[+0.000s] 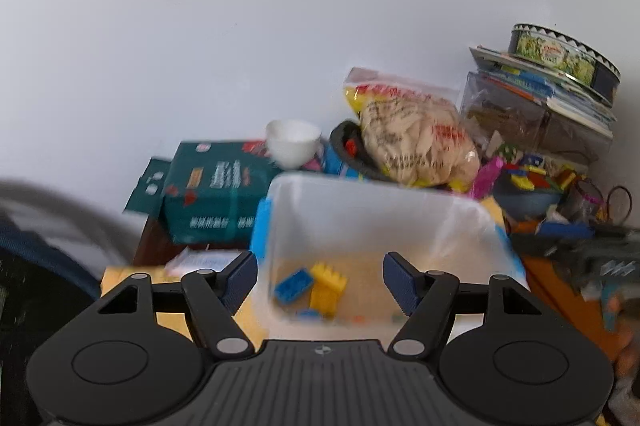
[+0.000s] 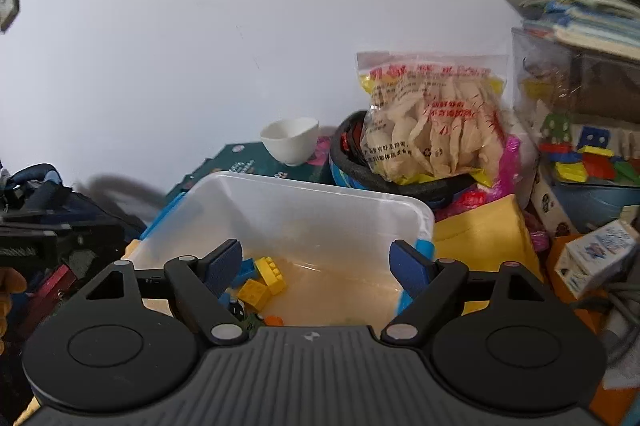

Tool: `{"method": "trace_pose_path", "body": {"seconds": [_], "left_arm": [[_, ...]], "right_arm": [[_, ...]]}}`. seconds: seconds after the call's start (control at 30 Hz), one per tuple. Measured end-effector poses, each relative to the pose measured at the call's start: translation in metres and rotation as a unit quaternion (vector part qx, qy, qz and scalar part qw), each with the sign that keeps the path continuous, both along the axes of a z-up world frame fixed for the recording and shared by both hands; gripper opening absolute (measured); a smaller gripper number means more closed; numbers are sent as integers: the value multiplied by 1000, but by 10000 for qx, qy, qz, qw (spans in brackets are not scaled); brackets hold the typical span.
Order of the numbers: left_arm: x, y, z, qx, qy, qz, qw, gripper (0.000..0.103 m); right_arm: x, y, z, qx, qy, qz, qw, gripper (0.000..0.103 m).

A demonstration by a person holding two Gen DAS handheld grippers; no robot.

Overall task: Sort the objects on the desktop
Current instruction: 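Open both grippers to drop the blue brick and toy tank into the bin, then move both open grippers back down toward the toys on the blanket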

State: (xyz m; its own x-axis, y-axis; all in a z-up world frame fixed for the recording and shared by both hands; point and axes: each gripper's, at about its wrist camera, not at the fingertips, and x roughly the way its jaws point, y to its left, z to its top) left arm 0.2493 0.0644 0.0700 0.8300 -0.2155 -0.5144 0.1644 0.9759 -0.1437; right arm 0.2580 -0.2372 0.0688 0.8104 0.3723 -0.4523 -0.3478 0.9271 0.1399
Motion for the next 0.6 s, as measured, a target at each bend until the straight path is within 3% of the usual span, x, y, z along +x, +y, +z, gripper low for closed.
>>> {"method": "trace_pose_path", "body": {"seconds": [0.17, 0.3, 0.43, 0.6], "left_arm": [[-66, 18, -40, 58, 328, 5, 9994, 73], [-118, 19, -82, 93, 772, -38, 9970, 73], [-149, 12, -116, 192, 1203, -58, 9925, 73], [-148, 0, -140, 315, 1449, 17, 9889, 73]], "right_arm": [[-73, -14, -28, -275, -85, 25, 9996, 84], [-116, -16, -80, -624, 514, 39, 9967, 83], [-130, -13, -116, -762, 998, -63, 9921, 83], [-123, -6, -136, -843, 1288, -231, 9878, 83]]}}
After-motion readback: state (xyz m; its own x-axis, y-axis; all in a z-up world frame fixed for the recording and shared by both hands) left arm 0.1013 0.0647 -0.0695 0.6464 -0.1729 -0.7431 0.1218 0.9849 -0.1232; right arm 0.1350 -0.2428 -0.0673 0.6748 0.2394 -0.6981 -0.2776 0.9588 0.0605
